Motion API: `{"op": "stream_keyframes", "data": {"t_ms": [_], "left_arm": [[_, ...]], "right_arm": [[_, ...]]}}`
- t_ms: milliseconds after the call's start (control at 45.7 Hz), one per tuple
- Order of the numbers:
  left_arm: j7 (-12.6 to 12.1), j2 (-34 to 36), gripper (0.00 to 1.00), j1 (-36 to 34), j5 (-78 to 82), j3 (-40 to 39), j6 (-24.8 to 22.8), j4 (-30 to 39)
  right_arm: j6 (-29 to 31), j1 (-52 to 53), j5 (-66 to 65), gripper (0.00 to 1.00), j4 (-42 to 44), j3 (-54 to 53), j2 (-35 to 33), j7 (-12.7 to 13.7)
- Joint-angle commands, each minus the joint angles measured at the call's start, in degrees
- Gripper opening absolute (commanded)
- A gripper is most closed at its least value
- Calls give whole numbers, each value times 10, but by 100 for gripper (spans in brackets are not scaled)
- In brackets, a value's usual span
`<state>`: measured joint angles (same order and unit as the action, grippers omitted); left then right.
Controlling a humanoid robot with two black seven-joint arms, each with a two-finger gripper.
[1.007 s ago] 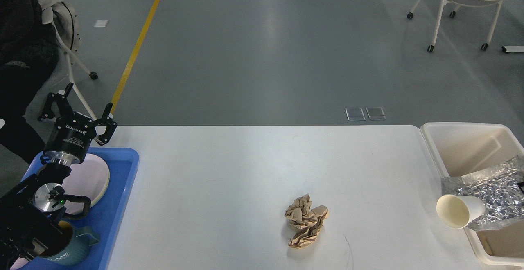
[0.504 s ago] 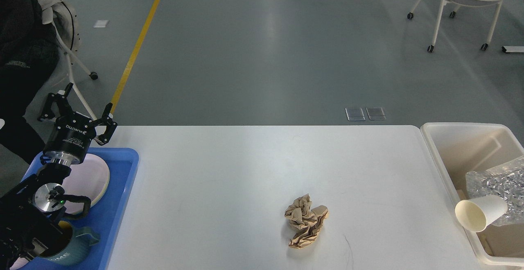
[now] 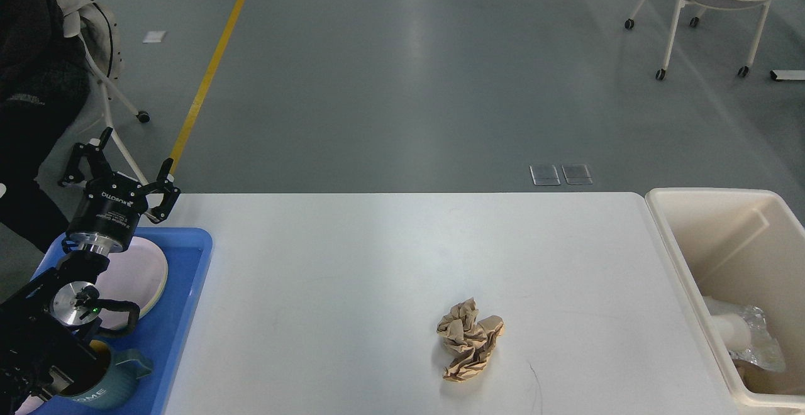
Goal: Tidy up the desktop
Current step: 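Bring the right gripper over the crumpled brown paper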
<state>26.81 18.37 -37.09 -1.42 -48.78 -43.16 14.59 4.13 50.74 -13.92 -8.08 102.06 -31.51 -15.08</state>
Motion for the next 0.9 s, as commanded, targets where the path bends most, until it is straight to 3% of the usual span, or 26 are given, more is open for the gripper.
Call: {"op": "stream_keyframes", "data": {"t_ms": [0, 88, 219, 350, 438, 591, 744, 876], "left_arm": [[0, 0, 100, 0, 0, 0, 0, 0], [0, 0, 100, 0, -1, 0, 0, 0], [0, 0, 100, 0, 0, 0, -1, 0], [0, 0, 100, 0, -1, 0, -1, 0], [0, 0, 100, 0, 0, 0, -1, 0], [0, 0, 100, 0, -1, 0, -1, 0], [0, 0, 100, 0, 0, 0, -1, 0], [0, 0, 100, 0, 0, 0, -1, 0]], "right_arm": [[0, 0, 9, 100, 0, -13, 7, 15], [0, -1, 37, 100, 0, -27, 18, 30], [16, 21, 84, 100, -8, -71, 32, 23], [45, 142, 107, 100, -36, -158, 43, 11], [65, 282, 105, 100, -160, -181, 45, 11], [156, 538, 34, 100, -424, -178, 72, 12], [194, 705, -70, 100, -652, -195, 118, 12], [331, 822, -98, 100, -760, -247, 153, 11]]}}
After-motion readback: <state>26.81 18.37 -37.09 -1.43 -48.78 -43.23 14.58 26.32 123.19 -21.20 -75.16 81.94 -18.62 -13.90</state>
